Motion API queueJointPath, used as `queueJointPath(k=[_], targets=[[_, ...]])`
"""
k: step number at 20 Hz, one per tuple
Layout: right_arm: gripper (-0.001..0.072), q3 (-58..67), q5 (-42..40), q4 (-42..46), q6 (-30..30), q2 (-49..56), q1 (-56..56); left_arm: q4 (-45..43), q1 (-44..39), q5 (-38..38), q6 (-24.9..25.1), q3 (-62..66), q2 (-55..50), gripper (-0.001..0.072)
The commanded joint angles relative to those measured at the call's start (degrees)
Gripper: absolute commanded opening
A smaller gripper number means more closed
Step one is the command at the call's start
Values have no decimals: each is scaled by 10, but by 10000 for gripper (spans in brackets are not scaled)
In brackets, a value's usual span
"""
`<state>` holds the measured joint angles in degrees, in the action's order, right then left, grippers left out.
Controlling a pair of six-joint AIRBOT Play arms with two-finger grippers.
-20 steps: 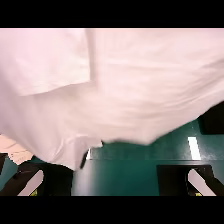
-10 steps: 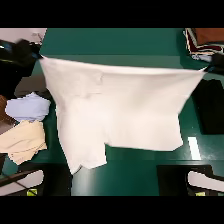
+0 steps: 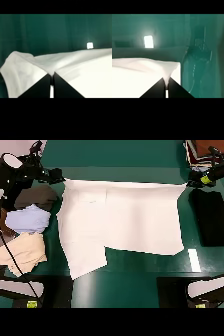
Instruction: Fold the shirts.
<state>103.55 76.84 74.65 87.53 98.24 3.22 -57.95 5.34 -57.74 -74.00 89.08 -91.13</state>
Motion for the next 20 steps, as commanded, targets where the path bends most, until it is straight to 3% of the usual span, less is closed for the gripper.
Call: queueJointPath(k=[1,3,8,9,10,11,12,17,20], targets=[[18,-30,9,6,-1,-10,0,-44,5,-64,7,-4,-8,26],[17,-98,-5,4,0,-35,0,-76,5,-98,7,-27,-8,26],[19,-254,-50,-17,0,-86,0,-76,5,-93,2,-118,-8,28],[19,-274,-59,-24,0,-93,0,-77,5,-94,-12,-128,-8,61],[29,-293,-66,-42,0,-100,0,-77,5,-97,-27,-133,-8,352],[218,-307,-75,-52,0,-106,0,-77,5,-105,-44,-132,-8,575],[452,-316,-76,-53,0,-114,0,-82,5,-114,-52,-132,-2,542],[456,-322,-38,-20,-1,-198,6,-212,5,-189,-102,-176,116,542],[456,-322,-34,-25,-3,-252,6,-199,5,-197,-118,-322,252,542]])
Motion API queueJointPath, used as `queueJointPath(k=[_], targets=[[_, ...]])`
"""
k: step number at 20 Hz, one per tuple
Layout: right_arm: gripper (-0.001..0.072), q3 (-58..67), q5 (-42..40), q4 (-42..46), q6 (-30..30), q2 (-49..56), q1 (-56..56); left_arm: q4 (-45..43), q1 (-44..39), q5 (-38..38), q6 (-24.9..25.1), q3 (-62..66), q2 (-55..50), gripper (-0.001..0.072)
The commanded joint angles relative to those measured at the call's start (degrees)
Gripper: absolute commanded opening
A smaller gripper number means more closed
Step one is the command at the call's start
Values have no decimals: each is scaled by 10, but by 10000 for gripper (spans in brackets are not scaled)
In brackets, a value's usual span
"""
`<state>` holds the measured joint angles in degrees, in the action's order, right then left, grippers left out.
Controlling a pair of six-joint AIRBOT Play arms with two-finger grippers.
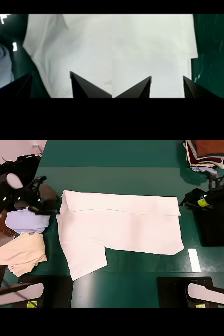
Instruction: Fold the shirts.
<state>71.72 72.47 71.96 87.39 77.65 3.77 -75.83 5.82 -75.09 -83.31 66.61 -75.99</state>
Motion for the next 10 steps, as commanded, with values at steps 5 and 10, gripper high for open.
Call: queueJointPath(k=[5,10], targets=[[454,-3,11,-4,-3,-77,0,55,0,-19,-43,-336,266,543],[452,-3,25,-5,-3,-77,-2,106,0,45,-43,-416,283,543]])
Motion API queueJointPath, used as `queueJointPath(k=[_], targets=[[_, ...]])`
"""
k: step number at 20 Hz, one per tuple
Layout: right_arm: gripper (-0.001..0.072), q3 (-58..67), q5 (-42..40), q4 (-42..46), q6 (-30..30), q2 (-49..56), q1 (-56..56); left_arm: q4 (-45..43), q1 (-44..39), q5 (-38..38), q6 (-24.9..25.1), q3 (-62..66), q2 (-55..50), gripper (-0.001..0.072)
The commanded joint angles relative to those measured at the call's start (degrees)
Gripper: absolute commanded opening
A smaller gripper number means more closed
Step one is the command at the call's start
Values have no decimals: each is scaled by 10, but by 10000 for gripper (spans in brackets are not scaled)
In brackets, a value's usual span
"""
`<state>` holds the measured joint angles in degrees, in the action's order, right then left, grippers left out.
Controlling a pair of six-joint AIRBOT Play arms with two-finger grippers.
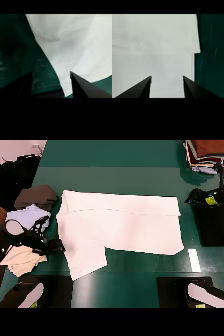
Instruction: Fold the shirts.
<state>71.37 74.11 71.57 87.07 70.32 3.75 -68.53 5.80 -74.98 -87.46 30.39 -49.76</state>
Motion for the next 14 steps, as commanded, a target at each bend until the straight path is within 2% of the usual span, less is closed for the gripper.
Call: queueJointPath(k=[1,10,12,14], targets=[[452,0,10,-1,0,-4,-1,41,0,64,1,-61,21,543],[451,0,34,0,0,-4,-1,111,0,119,24,-100,21,538],[451,0,63,10,-3,-4,2,125,0,117,29,-98,21,53],[451,0,106,33,-5,-4,16,148,0,105,54,-87,21,26]])
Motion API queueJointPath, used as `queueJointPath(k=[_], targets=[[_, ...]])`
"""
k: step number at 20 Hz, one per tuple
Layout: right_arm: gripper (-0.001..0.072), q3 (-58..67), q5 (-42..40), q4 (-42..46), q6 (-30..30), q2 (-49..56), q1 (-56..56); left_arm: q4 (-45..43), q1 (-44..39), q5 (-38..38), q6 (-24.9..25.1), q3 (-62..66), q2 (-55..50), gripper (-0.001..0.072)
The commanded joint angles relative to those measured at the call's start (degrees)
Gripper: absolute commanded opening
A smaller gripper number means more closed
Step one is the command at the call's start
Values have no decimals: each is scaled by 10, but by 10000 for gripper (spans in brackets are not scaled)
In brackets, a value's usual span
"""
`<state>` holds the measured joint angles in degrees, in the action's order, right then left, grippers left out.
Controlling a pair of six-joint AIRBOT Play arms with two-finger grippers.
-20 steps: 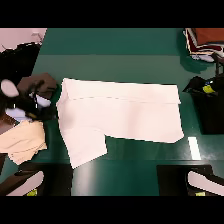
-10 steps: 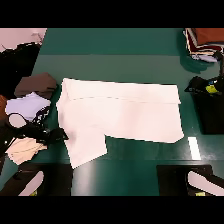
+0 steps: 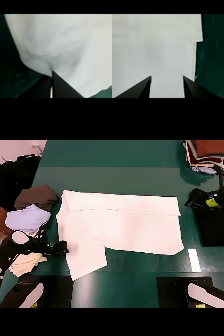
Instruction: Fold the shirts.
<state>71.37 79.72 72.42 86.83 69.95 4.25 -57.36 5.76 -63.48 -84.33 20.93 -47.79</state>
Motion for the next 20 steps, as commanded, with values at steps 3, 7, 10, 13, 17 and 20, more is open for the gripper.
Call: queueJointPath(k=[3,7,10,13,17,20], targets=[[452,-4,131,99,-2,-1,45,36,0,-47,39,47,1,25],[457,-143,121,88,-2,-60,114,38,0,-59,49,81,1,26],[457,-284,83,15,-2,-101,145,38,0,-52,49,85,1,26],[457,-388,15,-56,-2,-117,132,38,0,-49,49,85,1,26],[451,-438,-57,-81,9,-117,76,37,0,-49,49,85,1,26],[298,-439,-74,-79,12,-117,54,34,0,-51,49,86,1,25]])
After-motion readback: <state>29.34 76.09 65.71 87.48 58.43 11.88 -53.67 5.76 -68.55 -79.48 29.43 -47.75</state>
